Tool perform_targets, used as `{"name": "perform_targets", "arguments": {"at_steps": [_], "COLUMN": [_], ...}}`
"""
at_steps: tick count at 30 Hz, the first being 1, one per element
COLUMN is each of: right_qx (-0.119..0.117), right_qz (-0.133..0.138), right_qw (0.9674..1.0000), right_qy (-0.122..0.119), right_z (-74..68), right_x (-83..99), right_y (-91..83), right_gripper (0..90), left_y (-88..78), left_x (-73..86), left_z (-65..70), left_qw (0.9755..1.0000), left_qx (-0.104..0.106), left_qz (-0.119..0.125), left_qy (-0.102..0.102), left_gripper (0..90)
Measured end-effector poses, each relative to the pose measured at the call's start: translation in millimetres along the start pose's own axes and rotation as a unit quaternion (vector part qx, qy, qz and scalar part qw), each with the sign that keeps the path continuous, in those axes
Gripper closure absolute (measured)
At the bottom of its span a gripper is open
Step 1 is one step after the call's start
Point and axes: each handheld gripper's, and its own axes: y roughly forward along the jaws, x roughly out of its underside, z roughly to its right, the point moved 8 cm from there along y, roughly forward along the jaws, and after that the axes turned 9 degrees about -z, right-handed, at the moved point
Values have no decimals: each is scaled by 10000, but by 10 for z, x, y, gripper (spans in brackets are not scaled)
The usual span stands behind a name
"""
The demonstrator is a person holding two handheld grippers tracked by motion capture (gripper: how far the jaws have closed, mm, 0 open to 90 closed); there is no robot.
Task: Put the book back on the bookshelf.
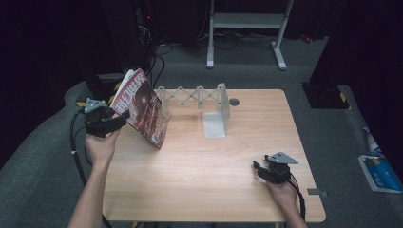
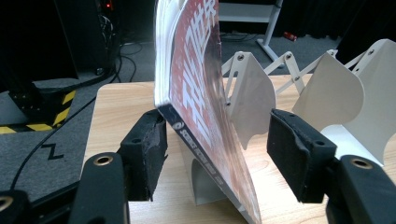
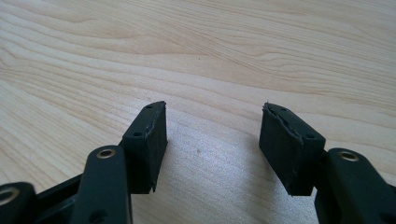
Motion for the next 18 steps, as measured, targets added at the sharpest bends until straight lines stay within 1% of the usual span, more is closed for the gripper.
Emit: {"name": "perform_targets", "arguments": {"at_steps": [3,6,12,18], "right_qx": [1,-1,-3,-3], "right_qz": [0,0,-2,-2], "right_qw": [10000,10000,10000,10000], "right_qy": [3,-2,1,1], "right_z": [0,-1,-2,-2], "right_x": [0,0,0,0], "right_y": [0,0,-1,0], "right_gripper": [415,415,415,415], "left_y": [-42,-64,-119,-144], "left_x": [44,70,146,173], "left_z": [12,15,23,48], "left_qw": [10000,10000,9999,9998], "left_qx": [53,59,129,181], "left_qz": [10,9,55,99], "left_qy": [-8,15,-52,-43], "left_gripper": [381,381,381,381]}}
